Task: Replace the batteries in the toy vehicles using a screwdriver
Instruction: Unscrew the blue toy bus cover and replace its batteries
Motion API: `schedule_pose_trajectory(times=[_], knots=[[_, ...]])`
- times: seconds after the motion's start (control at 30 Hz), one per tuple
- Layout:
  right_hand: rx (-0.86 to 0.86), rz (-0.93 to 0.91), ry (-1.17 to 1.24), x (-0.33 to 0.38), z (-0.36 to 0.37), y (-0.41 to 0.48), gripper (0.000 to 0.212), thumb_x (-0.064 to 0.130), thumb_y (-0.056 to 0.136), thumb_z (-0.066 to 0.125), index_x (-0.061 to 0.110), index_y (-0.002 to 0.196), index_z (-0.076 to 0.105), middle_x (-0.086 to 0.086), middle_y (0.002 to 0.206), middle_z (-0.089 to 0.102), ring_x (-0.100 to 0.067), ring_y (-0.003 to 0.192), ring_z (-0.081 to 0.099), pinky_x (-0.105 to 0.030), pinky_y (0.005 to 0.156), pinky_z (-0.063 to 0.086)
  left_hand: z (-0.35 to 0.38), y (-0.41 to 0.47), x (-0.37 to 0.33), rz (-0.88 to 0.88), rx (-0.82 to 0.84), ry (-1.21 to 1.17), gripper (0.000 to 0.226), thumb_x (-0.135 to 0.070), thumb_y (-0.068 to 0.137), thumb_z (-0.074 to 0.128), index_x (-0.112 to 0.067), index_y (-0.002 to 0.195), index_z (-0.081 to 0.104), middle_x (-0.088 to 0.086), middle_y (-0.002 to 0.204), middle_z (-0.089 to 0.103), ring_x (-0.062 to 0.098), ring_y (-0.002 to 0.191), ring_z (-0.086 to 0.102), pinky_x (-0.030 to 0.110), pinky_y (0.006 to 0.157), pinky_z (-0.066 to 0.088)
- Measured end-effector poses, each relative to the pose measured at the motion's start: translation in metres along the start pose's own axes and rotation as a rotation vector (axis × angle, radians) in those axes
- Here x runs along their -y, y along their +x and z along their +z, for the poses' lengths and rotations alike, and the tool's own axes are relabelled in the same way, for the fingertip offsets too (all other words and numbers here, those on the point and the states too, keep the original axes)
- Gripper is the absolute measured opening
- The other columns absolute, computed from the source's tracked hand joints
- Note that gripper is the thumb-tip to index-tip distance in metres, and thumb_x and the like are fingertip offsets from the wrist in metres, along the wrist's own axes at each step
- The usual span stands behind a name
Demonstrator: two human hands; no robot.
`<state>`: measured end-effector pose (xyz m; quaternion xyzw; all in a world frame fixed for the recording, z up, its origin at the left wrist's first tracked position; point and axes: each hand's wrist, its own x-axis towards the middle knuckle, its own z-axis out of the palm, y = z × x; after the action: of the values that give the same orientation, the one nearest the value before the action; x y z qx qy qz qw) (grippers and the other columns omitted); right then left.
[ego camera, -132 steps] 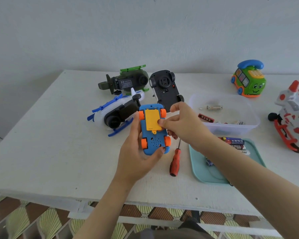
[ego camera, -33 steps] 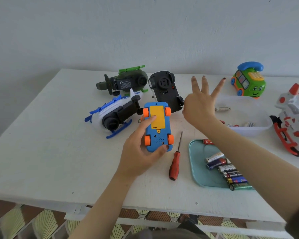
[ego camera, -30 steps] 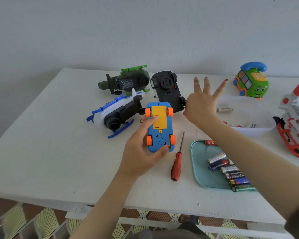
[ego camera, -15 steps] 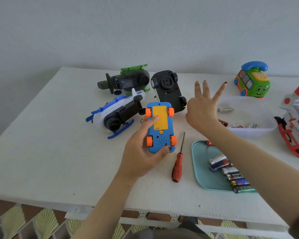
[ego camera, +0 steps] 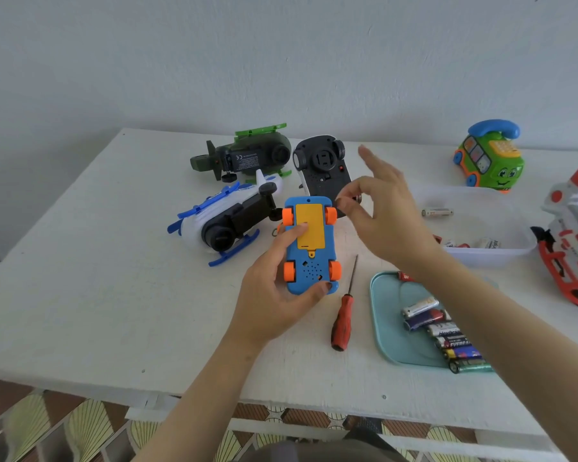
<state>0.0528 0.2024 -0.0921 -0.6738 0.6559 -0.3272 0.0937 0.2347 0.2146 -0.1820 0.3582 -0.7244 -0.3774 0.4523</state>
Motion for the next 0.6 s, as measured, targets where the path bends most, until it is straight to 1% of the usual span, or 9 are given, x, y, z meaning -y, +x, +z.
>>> schedule_pose_trajectory(times=[0.03,0.07,0.1,0.17,0.2,0.27,0.33,0.5,0.6], knots=[[0.015,-0.026,0.087,0.005,0.002,-0.007,0.007,0.012,0.091,0.061,0.013,0.088,0.067,-0.007,0.156,0.025,-0.02,0.141,0.023,-0.014,0.109,0.017,0.0,0.0,0.0,0.002,0.0,-0.004,0.068,-0.045,0.078,0.071,-0.03,0.137,0.04,-0.018,0.128,0.052,0.005,0.116,0.058,0.02,0.083,0.054],[0.045,-0.05,0.151,0.009,0.005,-0.014,0.006,0.011,0.091,0.061,0.013,0.087,0.066,-0.005,0.155,0.027,-0.017,0.139,0.025,-0.004,0.101,0.018,0.001,0.0,0.0,0.004,0.0,-0.01,0.068,-0.043,0.079,0.071,-0.026,0.138,0.041,-0.016,0.128,0.053,0.006,0.116,0.058,0.021,0.083,0.055],[0.073,-0.073,0.191,0.011,0.009,-0.02,0.006,0.011,0.09,0.062,0.014,0.088,0.066,-0.003,0.155,0.027,-0.014,0.139,0.025,-0.003,0.101,0.017,0.001,-0.001,0.0,0.006,-0.001,-0.017,0.069,-0.041,0.079,0.072,-0.022,0.139,0.042,-0.013,0.127,0.054,0.008,0.115,0.059,0.022,0.084,0.055],[0.101,-0.117,0.216,0.009,0.018,-0.029,0.005,0.014,0.09,0.063,0.014,0.088,0.067,0.0,0.154,0.029,-0.014,0.14,0.024,-0.021,0.11,0.02,0.001,-0.001,0.0,0.01,-0.009,-0.027,0.07,-0.038,0.079,0.073,-0.016,0.139,0.043,-0.01,0.126,0.057,0.01,0.112,0.062,0.024,0.084,0.055],[0.109,-0.139,0.217,0.007,0.022,-0.032,0.006,0.016,0.09,0.063,0.014,0.088,0.068,-0.001,0.154,0.029,-0.015,0.139,0.024,-0.03,0.112,0.022,0.002,-0.001,0.0,0.01,-0.014,-0.029,0.071,-0.037,0.079,0.073,-0.016,0.139,0.043,-0.01,0.126,0.057,0.011,0.11,0.063,0.026,0.084,0.056],[0.124,-0.161,0.205,0.005,0.028,-0.037,0.01,0.019,0.087,0.061,0.014,0.087,0.069,-0.002,0.153,0.031,-0.02,0.139,0.025,-0.041,0.112,0.025,0.002,-0.001,-0.001,0.008,-0.018,-0.04,0.071,-0.036,0.078,0.074,-0.016,0.139,0.043,-0.009,0.128,0.057,0.011,0.11,0.063,0.028,0.085,0.056],[0.124,-0.176,0.166,0.003,0.03,-0.04,0.011,0.021,0.086,0.06,0.015,0.086,0.069,-0.003,0.153,0.031,-0.025,0.14,0.027,-0.047,0.112,0.027,0.002,-0.002,-0.001,0.004,-0.017,-0.051,0.072,-0.035,0.078,0.074,-0.014,0.14,0.043,-0.007,0.13,0.056,0.012,0.111,0.063,0.029,0.085,0.056],[0.106,-0.2,0.131,0.001,0.033,-0.043,0.013,0.022,0.083,0.057,0.016,0.084,0.068,-0.005,0.151,0.036,-0.029,0.137,0.032,-0.051,0.109,0.031,0.002,-0.002,-0.001,-0.008,-0.022,-0.049,0.074,-0.036,0.077,0.074,-0.015,0.141,0.042,-0.013,0.129,0.056,0.012,0.11,0.064,0.031,0.085,0.057],[0.086,-0.192,0.165,-0.002,0.036,-0.043,0.009,0.02,0.084,0.059,0.017,0.084,0.068,-0.001,0.151,0.036,-0.025,0.135,0.034,-0.045,0.109,0.03,0.003,-0.002,-0.001,-0.012,-0.025,-0.044,0.074,-0.038,0.077,0.073,-0.017,0.14,0.042,-0.015,0.128,0.055,0.012,0.11,0.063,0.031,0.084,0.057]])
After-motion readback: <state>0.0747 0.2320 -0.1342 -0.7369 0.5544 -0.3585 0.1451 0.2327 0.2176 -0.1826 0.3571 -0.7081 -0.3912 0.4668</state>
